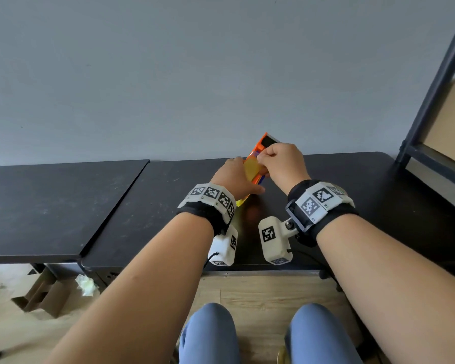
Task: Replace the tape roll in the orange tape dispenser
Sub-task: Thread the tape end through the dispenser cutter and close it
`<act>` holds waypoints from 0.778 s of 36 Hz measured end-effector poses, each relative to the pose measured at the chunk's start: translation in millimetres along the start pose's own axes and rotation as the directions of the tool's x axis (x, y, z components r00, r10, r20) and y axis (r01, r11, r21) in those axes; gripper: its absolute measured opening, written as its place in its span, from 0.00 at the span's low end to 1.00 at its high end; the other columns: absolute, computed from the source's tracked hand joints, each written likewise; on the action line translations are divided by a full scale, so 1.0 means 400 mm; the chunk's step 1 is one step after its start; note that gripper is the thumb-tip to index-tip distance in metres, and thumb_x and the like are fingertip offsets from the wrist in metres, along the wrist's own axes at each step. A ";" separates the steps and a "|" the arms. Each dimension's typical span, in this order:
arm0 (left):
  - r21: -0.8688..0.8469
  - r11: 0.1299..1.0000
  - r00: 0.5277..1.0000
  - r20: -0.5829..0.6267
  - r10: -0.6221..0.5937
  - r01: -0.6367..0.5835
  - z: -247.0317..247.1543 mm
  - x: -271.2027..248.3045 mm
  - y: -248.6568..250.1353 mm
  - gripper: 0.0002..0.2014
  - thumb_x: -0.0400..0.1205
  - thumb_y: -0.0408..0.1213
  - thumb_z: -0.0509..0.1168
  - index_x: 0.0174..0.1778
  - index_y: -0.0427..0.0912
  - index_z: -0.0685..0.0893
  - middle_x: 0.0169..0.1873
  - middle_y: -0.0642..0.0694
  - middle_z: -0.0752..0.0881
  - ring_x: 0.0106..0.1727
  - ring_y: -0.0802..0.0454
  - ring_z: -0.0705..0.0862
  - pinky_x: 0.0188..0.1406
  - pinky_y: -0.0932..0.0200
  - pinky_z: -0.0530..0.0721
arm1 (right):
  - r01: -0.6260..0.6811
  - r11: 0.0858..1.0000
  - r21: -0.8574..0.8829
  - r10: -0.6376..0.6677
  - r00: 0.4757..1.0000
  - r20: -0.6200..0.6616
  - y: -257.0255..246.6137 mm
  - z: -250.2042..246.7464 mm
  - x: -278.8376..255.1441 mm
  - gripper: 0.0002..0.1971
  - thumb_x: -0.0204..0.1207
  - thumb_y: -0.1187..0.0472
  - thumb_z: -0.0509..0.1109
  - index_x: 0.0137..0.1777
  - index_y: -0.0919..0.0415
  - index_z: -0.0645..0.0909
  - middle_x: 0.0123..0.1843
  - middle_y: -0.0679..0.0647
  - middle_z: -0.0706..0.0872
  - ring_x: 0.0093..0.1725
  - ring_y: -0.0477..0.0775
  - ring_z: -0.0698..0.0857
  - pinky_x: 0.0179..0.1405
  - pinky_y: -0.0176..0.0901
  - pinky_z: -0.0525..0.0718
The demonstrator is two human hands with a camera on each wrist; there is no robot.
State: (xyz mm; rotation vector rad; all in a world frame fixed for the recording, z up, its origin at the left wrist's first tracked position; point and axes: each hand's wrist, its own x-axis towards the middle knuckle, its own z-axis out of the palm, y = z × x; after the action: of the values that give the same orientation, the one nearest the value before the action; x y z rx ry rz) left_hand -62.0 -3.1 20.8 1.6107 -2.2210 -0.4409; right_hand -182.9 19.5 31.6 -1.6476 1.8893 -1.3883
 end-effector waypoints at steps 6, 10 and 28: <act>0.118 0.993 0.995 -0.100 0.021 -0.010 0.010 -0.002 0.009 0.25 0.74 0.42 0.70 0.66 0.40 0.75 0.60 0.42 0.82 0.59 0.43 0.83 0.43 0.56 0.76 | 0.071 0.993 -0.093 -0.076 0.996 -0.049 0.004 -0.002 -0.005 0.10 0.77 0.65 0.65 0.41 0.69 0.86 0.43 0.61 0.90 0.47 0.62 0.87 0.47 0.55 0.87; 0.158 0.987 0.989 -0.141 0.045 -0.022 0.005 -0.009 0.014 0.23 0.76 0.49 0.68 0.62 0.40 0.77 0.57 0.42 0.84 0.56 0.42 0.84 0.43 0.55 0.77 | 0.075 0.985 -0.153 -0.093 0.990 -0.109 0.022 -0.003 0.004 0.11 0.75 0.68 0.65 0.34 0.64 0.85 0.45 0.61 0.90 0.50 0.62 0.86 0.45 0.47 0.84; 0.173 0.985 0.987 -0.148 0.055 -0.029 -0.014 -0.018 0.002 0.22 0.76 0.49 0.68 0.62 0.40 0.78 0.57 0.42 0.84 0.56 0.42 0.85 0.43 0.55 0.76 | -0.106 0.991 -0.085 0.079 0.958 -0.277 0.026 0.006 0.012 0.13 0.81 0.63 0.58 0.54 0.67 0.84 0.55 0.62 0.87 0.55 0.62 0.86 0.53 0.54 0.86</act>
State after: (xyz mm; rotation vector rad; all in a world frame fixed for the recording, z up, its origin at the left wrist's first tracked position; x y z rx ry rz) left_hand -58.0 3.6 25.6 1.6187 -2.2221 -0.1140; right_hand -188.7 13.1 24.1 -1.4485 2.1901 -1.5743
